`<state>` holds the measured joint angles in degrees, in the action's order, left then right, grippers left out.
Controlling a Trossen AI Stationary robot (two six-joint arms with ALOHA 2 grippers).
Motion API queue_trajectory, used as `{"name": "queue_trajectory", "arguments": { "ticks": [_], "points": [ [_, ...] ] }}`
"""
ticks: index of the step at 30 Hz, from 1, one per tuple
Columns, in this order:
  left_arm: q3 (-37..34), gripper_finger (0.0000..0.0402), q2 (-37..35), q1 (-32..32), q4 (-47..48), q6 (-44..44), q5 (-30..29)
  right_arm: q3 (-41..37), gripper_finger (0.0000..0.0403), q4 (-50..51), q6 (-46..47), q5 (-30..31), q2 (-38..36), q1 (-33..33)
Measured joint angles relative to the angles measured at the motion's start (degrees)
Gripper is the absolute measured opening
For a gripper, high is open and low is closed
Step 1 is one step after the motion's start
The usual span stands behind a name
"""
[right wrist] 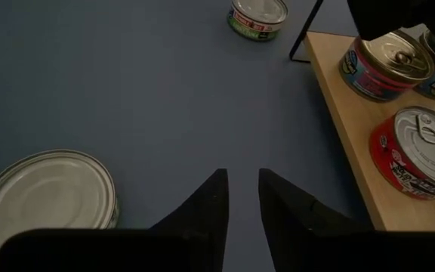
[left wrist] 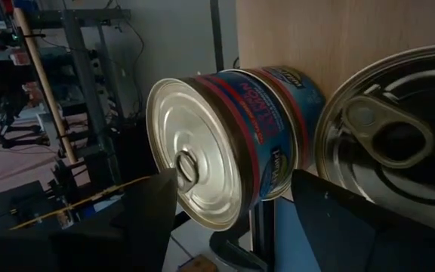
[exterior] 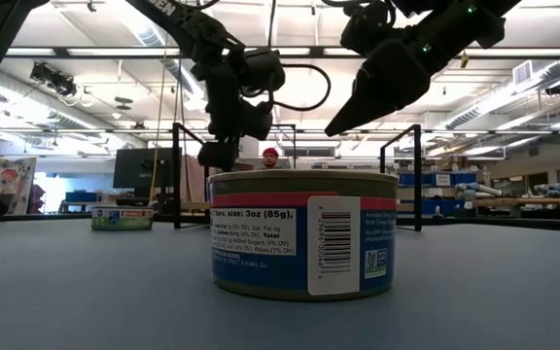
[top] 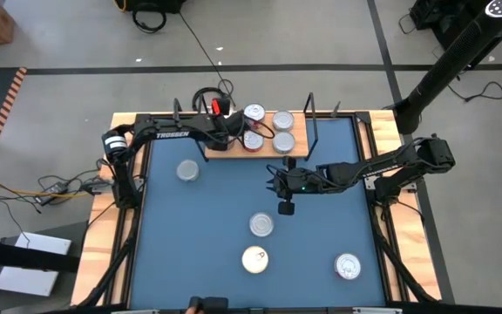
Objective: Stack canned seafood by type on shelf
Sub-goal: Stack the left blue tuna can on the shelf, then stack the right white tuna can on the top white tuna can on the shelf
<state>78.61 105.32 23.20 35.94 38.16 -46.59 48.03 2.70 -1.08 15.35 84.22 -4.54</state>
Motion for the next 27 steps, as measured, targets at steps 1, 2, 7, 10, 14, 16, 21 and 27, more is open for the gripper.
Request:
{"name": "queue_trajectory", "arguments": {
  "ticks": [1, 2, 7, 10, 14, 16, 21, 27],
  "points": [
    [0.3, 0.0264, 0.0, 0.0, 0.4, 0.0, 0.0, 0.0, 0.0085, 0.0, 0.0, 0.0, 0.0, 0.0],
    [0.8, 0.0264, 0.0, 0.0, 0.9, 0.0, 0.0, 0.0, 0.0085, 0.0, 0.0, 0.0, 0.0, 0.0],
    [5.8, 0.0254, -0.4, -1.3, 3.1, -2.0, 0.7, 0.0, 0.0086, 0.9, -0.1, 0.0, 0.0, 0.0],
    [8.4, 0.0231, -2.1, -2.9, 3.4, -5.6, 6.1, 0.0, 0.0083, 1.3, -0.4, 0.0, 0.0, -0.1],
    [8.0, 0.0181, -5.7, -5.0, 2.4, -10.3, 14.8, 0.0, 0.0071, 1.2, -0.8, 0.0, 0.0, -0.7],
    [6.3, 0.0147, -7.9, -6.6, 0.9, -11.6, 17.4, 0.0, 0.0058, 0.7, -2.0, 0.0, 0.0, -1.4],
    [-0.8, 0.0054, -13.1, -11.0, -8.5, -13.5, 21.5, -1.3, 0.0010, -4.8, -4.1, 0.0, 0.0, -2.2],
    [-11.7, 0.0009, -18.3, -16.3, -23.3, -15.5, 22.9, -3.7, 0.0010, -8.7, -3.6, -0.4, 0.0, -2.2]
  ]
}}
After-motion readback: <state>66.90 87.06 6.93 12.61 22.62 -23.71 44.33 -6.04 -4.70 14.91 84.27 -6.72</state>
